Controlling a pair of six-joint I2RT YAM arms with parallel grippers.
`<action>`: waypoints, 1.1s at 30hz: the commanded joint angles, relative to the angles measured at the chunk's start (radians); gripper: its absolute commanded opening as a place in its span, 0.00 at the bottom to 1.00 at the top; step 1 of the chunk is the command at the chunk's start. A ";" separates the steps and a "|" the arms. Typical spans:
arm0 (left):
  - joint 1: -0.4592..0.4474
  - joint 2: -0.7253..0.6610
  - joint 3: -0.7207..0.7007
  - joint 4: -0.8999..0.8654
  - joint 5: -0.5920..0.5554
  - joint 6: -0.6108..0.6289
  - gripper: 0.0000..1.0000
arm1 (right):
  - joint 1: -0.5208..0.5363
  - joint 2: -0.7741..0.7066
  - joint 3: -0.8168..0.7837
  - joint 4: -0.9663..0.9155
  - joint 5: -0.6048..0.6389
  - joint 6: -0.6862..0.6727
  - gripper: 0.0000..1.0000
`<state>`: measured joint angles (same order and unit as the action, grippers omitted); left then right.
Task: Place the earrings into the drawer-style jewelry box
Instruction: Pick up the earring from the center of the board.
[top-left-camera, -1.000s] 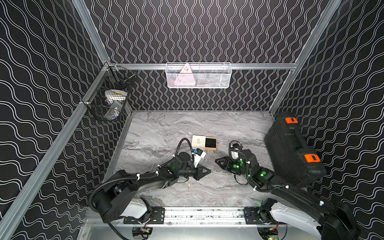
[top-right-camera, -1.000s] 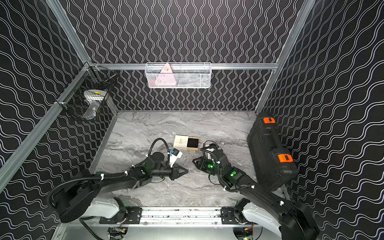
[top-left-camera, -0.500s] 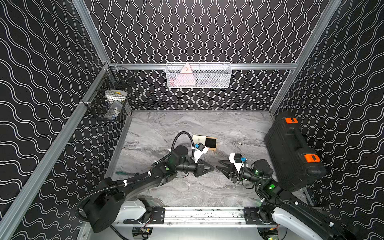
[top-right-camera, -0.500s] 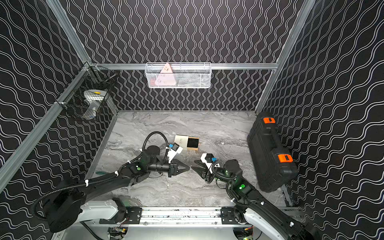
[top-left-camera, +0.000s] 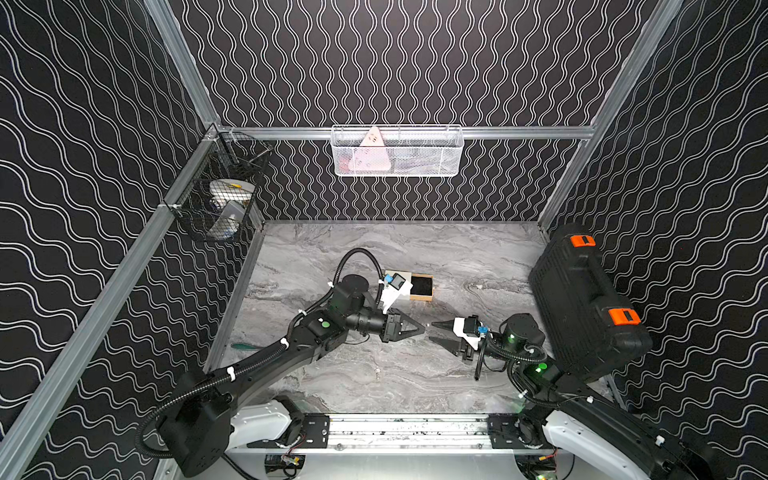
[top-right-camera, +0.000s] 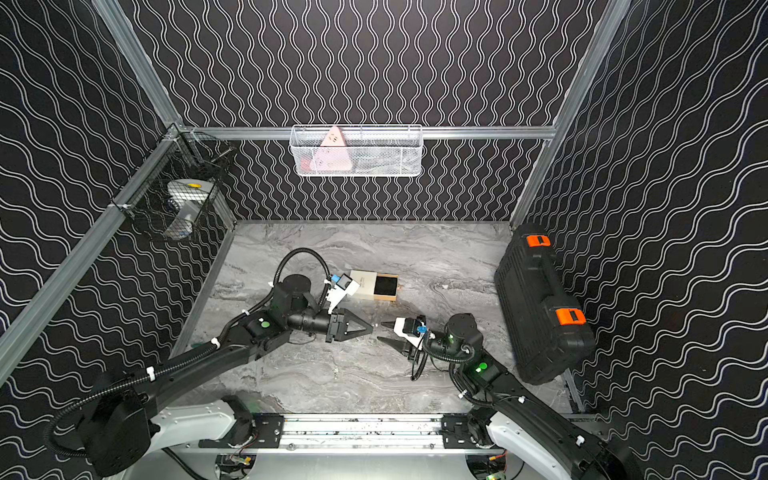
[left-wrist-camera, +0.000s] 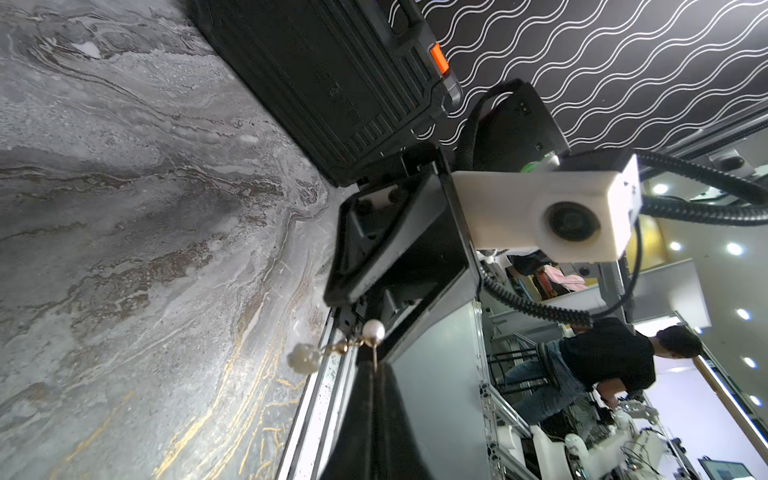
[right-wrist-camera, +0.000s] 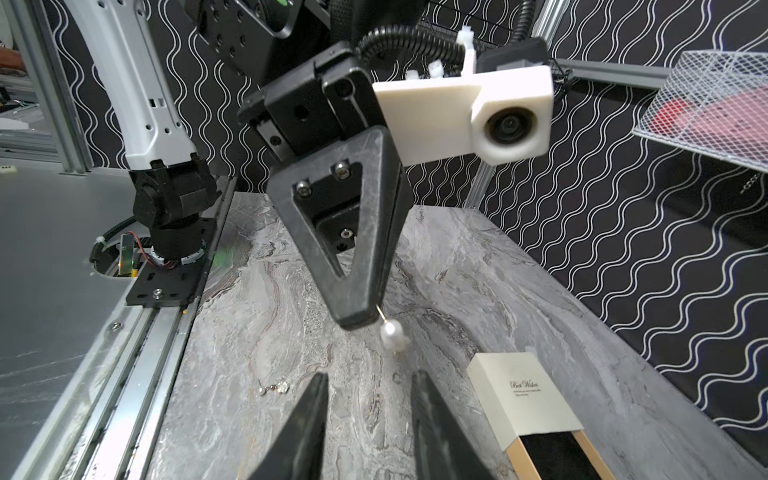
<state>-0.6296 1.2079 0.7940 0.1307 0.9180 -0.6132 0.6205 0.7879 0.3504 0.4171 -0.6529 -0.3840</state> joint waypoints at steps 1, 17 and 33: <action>0.012 0.007 0.051 -0.105 0.099 0.045 0.00 | -0.002 0.012 0.027 0.045 -0.034 -0.065 0.37; 0.028 0.051 0.094 -0.124 0.189 0.063 0.00 | -0.002 -0.010 0.084 0.027 -0.033 -0.087 0.32; 0.028 0.063 0.091 -0.062 0.216 0.020 0.00 | -0.001 -0.010 0.137 -0.143 -0.138 -0.138 0.29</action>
<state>-0.6033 1.2697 0.8768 0.0299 1.1034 -0.5812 0.6193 0.7765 0.4755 0.3229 -0.7471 -0.4839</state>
